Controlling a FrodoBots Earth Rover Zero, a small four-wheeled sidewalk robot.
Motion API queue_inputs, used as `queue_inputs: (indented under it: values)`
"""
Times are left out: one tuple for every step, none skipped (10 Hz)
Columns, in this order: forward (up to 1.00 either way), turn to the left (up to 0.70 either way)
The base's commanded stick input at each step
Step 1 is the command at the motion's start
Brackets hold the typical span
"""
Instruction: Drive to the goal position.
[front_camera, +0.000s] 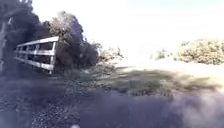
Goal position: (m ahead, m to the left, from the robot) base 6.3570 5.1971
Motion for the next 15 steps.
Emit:
queue_inputs:
  values:
    - [0.45,0.27]
    - [0.45,0.27]
    - [0.45,0.27]
    - [0.45,0.27]
    - [0.45,0.27]
    - [0.45,0.27]
    - [0.45,0.27]
    - [0.45,0.27]
    - [0.45,0.27]
    - [0.45,0.27]
    - [0.45,0.27]
    - [0.45,0.27]
    - [0.45,0.27]
    - [0.45,0.27]
    - [0.45,0.27]
